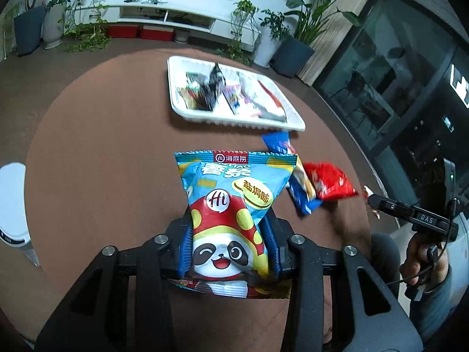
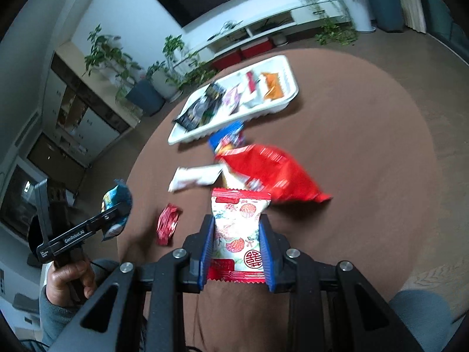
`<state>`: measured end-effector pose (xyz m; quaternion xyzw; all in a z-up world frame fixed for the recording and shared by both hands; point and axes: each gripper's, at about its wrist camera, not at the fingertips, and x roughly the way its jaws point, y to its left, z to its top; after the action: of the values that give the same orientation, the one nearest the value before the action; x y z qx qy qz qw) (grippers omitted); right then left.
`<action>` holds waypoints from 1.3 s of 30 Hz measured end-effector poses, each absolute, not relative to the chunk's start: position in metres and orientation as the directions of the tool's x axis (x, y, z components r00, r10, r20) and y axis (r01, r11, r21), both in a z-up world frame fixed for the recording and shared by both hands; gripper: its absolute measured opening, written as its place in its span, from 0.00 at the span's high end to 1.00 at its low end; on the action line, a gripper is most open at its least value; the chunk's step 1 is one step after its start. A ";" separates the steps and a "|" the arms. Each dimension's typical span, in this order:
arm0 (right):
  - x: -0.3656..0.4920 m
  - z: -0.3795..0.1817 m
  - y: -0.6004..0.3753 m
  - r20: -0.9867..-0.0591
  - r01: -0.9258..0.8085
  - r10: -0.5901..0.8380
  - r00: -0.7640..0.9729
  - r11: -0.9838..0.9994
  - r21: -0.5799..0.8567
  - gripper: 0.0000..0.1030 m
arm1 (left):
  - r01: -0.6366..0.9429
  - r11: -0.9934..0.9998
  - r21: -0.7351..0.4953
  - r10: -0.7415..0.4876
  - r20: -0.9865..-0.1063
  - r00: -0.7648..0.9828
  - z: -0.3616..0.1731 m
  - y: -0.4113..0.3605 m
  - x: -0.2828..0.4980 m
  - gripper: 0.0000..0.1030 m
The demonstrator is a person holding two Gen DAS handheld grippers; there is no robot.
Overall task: Organize snacks
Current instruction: 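Carry the panda bag and white-red packet into the tray and open both tools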
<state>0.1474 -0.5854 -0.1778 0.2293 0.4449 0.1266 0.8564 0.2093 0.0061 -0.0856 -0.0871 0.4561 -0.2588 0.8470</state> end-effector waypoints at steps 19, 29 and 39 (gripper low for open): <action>0.297 -0.091 -0.612 -0.620 -0.069 0.381 0.686 0.882 0.465 0.70 | 0.385 0.873 -0.297 -0.475 -0.692 0.543 -0.007 -0.021 0.370 0.63; 0.402 -0.109 -0.528 -0.694 -0.183 0.414 0.589 0.905 0.384 0.70 | 0.361 0.900 -0.243 -0.406 -0.768 0.495 -0.052 -0.056 0.442 0.63; 0.447 -0.182 -0.499 -0.811 -0.157 0.326 0.486 0.945 0.286 0.70 | 0.354 0.905 -0.235 -0.387 -0.800 0.458 -0.104 -0.089 0.480 0.63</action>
<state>0.4473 -0.4992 -0.1819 0.0867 0.4869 0.1406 0.8577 0.4796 -0.0893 -0.1043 -0.0174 0.4729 -0.2172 0.8538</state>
